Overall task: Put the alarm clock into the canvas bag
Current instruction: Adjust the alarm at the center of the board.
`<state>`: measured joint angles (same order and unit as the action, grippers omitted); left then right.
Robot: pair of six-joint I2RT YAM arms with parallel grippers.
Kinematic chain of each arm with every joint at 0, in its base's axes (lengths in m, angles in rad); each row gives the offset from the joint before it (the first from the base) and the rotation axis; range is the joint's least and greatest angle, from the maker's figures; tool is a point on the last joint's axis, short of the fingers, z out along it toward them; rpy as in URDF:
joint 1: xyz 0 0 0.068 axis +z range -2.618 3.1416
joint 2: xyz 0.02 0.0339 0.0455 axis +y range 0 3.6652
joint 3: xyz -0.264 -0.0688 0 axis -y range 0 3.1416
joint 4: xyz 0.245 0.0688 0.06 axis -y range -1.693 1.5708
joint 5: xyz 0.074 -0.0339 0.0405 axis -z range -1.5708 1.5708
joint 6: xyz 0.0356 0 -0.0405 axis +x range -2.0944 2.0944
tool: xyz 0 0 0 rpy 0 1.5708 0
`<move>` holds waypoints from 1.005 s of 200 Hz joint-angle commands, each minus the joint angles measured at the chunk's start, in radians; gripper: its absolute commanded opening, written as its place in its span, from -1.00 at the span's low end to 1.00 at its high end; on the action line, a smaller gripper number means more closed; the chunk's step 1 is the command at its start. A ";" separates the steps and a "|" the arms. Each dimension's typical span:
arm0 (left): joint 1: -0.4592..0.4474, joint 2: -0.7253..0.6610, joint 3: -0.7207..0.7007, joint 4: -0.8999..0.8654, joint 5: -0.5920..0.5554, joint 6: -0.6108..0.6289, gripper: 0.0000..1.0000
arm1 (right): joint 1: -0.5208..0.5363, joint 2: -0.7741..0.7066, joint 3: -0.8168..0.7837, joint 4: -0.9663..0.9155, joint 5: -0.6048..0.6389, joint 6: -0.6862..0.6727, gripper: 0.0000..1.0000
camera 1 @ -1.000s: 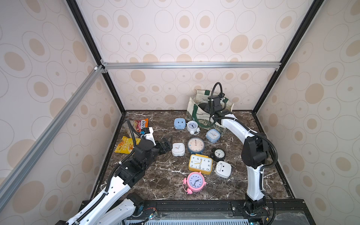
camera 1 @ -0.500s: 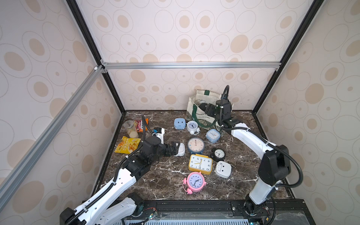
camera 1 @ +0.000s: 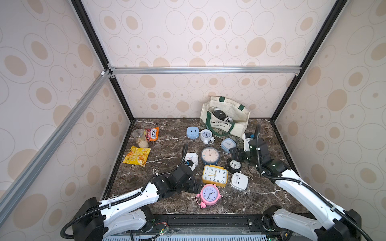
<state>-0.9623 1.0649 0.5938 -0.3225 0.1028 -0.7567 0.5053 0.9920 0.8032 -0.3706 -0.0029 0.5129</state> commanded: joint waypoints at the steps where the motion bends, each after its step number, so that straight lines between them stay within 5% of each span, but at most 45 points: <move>1: -0.068 -0.015 -0.024 0.015 0.003 -0.068 0.77 | 0.036 -0.111 -0.066 -0.177 -0.140 0.033 0.09; 48: -0.193 0.032 -0.124 0.027 -0.045 -0.190 0.28 | 0.143 -0.167 -0.207 -0.212 -0.197 0.096 -0.44; 100: -0.237 0.112 -0.126 0.053 -0.137 -0.277 0.26 | 0.251 -0.072 -0.305 -0.082 -0.212 0.150 -0.53; 201: -0.206 0.338 -0.040 0.054 -0.259 -0.361 0.34 | 0.284 0.147 -0.361 0.137 -0.263 0.201 -0.55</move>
<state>-1.1835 1.3285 0.5468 -0.2272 -0.1123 -1.0725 0.7776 1.1114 0.4648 -0.3012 -0.2474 0.6769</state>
